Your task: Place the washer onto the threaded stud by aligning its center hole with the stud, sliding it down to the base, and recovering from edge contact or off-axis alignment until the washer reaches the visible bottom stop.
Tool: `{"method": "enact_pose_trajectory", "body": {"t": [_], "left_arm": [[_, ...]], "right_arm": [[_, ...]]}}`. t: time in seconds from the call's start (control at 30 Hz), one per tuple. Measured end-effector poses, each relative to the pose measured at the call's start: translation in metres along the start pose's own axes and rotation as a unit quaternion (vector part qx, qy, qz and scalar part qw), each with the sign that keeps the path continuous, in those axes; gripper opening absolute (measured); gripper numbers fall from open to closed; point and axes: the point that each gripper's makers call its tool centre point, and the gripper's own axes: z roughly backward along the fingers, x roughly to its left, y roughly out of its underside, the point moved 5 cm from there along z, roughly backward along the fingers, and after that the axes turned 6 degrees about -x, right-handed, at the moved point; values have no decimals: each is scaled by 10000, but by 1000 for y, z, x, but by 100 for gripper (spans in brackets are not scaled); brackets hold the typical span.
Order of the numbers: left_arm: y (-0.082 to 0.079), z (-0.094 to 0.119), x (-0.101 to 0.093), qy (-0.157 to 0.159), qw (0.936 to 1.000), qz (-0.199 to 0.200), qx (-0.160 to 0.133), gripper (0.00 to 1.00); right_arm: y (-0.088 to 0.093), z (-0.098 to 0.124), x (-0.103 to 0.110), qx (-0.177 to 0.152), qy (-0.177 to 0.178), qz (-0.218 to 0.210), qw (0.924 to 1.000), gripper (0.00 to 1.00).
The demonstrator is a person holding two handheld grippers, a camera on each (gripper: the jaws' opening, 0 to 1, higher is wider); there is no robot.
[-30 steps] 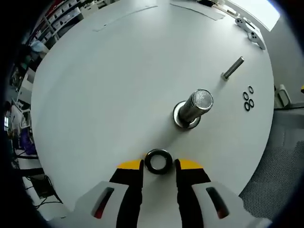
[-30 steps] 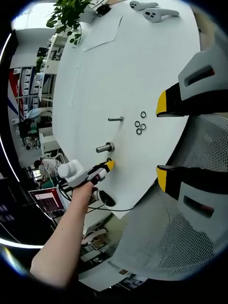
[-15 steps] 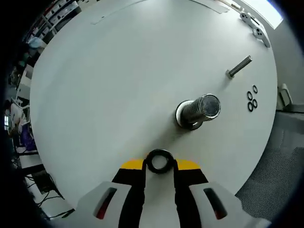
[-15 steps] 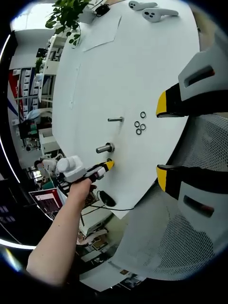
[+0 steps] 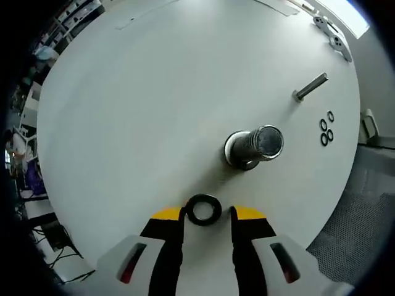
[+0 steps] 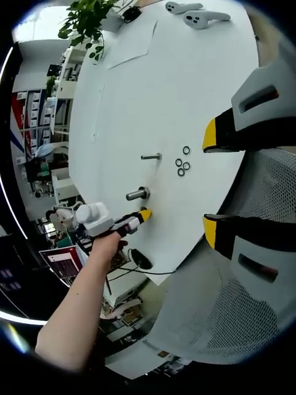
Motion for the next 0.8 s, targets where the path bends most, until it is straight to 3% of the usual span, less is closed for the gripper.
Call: {"method": "enact_pose_trajectory", "body": {"t": [0.27, 0.6, 0.8], "left_arm": [[1, 1, 2, -34, 9999, -101, 44, 22], [0, 0, 4, -7, 10000, -69, 45, 21], [3, 2, 6, 78, 9997, -182, -130, 20]], "right_arm": [[0, 1, 0, -21, -1, -1, 10000, 42], [0, 1, 0, -31, 17, -19, 10000, 43], [-1, 1, -1, -58, 30, -41, 10000, 43]]}}
